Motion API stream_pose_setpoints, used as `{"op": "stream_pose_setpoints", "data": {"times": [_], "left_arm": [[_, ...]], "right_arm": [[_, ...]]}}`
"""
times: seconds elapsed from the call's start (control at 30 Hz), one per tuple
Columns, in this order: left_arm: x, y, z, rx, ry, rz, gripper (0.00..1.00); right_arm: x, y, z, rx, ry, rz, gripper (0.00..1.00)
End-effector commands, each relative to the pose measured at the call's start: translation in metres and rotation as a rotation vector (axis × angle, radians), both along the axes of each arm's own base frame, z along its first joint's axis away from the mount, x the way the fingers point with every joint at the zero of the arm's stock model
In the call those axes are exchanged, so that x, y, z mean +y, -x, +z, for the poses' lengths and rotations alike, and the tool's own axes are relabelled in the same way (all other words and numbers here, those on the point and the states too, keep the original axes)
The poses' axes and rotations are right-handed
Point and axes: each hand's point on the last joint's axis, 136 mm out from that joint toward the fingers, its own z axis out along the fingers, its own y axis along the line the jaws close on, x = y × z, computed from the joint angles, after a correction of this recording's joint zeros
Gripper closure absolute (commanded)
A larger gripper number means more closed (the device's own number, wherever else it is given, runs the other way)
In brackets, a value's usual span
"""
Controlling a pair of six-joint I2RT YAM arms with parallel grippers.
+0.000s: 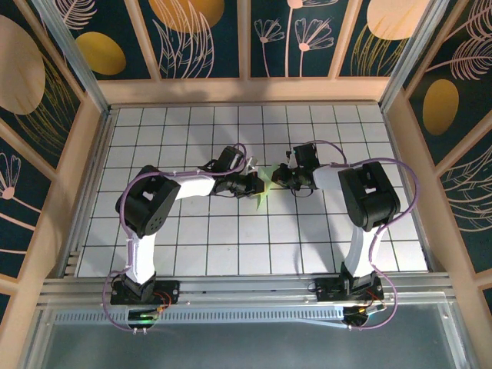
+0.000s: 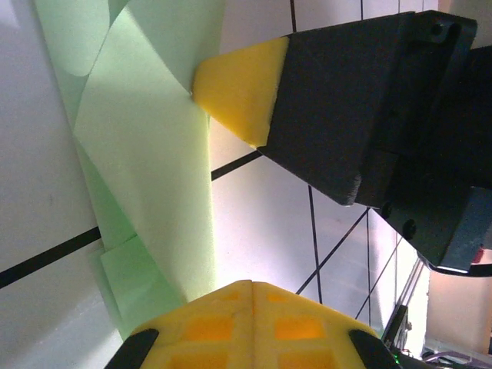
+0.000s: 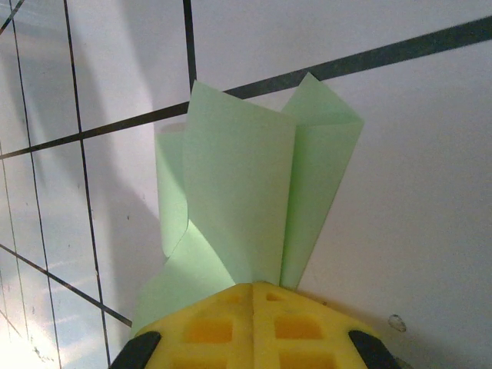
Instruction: Fold a paper plane with a square sheet of paper (fold left side to right side)
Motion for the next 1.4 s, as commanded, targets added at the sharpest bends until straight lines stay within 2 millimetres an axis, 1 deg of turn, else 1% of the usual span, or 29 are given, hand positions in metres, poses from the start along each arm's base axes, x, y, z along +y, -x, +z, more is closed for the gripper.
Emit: {"op": "stream_pose_setpoints", "data": {"times": [0.0,0.3,0.9,1.17,1.23,1.3,1.37], "left_arm": [[0.003,0.007,-0.019,0.034,-0.044,-0.002,1.00],[0.007,0.010,-0.033,0.050,-0.075,-0.002,1.00],[0.013,0.010,-0.050,0.059,-0.121,0.011,1.00],[0.019,0.012,-0.058,0.061,-0.156,0.019,1.00],[0.021,0.012,-0.060,0.060,-0.170,0.021,1.00],[0.025,0.012,-0.064,0.059,-0.192,0.026,1.00],[0.029,0.012,-0.070,0.058,-0.219,0.029,1.00]], "right_arm": [[-0.021,0.018,-0.040,0.104,0.120,-0.026,1.00],[-0.021,0.018,-0.040,0.105,0.124,-0.025,1.00],[-0.021,0.019,-0.041,0.105,0.123,-0.022,1.00],[-0.020,0.020,-0.041,0.107,0.122,-0.020,1.00],[-0.020,0.019,-0.039,0.101,0.119,-0.018,1.00],[-0.018,0.015,-0.032,0.080,0.113,-0.013,1.00],[-0.012,0.007,-0.016,0.031,0.078,0.001,1.00]]}}
